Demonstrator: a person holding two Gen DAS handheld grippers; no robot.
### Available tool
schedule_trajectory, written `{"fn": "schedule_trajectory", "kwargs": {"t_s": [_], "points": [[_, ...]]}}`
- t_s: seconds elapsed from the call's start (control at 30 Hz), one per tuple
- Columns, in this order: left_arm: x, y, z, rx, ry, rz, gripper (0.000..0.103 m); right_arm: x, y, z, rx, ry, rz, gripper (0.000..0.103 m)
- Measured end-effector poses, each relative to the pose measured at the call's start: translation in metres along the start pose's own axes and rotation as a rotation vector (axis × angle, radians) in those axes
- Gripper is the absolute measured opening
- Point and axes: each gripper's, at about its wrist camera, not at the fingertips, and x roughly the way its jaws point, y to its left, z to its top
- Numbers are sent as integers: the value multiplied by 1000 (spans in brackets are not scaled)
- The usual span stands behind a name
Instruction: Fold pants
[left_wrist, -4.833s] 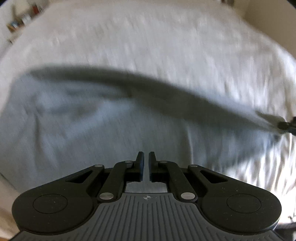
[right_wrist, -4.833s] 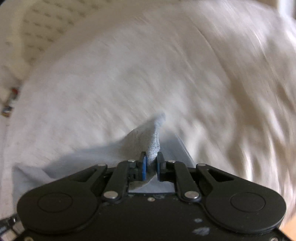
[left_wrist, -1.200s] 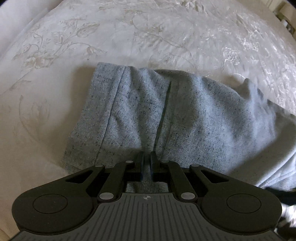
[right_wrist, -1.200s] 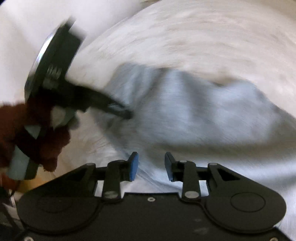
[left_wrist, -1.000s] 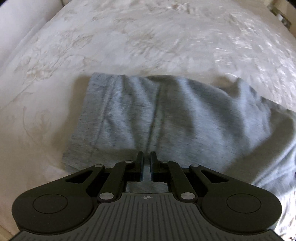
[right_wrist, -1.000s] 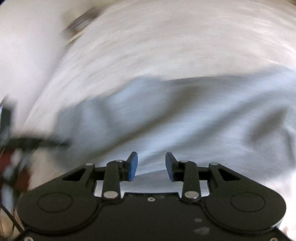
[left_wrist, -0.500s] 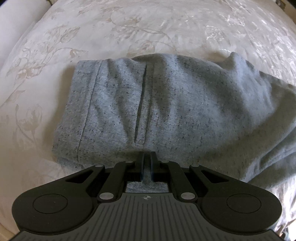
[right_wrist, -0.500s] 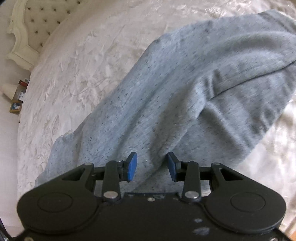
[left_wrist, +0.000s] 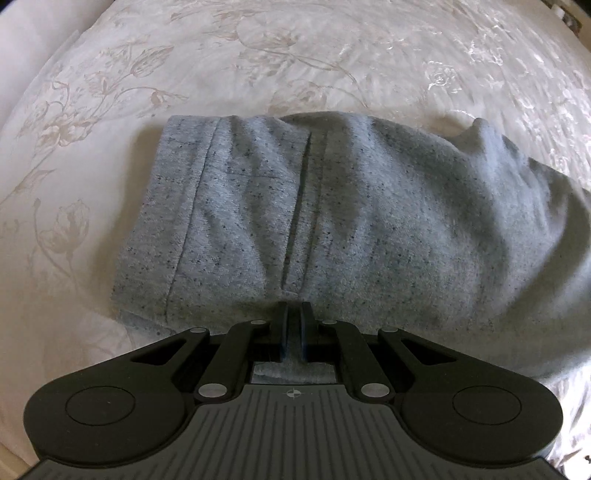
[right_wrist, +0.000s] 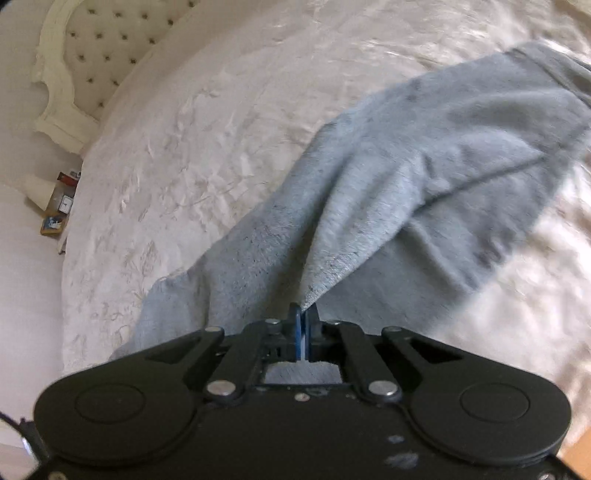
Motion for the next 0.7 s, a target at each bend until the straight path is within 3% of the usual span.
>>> {"fn": "schedule_trajectory", "kwargs": {"t_s": [0.2,0.27,0.33,0.53,0.7], "points": [[-10,-16,5,40,-18,41,8,32,-17,-26,-18,111,-133,3],[-21,-30,6,65,-52,17,8,38,-16,-28,-38,119,-139,5],[-30,-51,6,97,-84,-25,8,35,-13,-26,-55,117,-132,14],[-39,-141,0,219,-112,-161,8,-10,-34,-5,-33,6,-94,32],[-33,-214,-19,274,-81,-201,8,-32,-80,34,-6,-63,-147,33]]}}
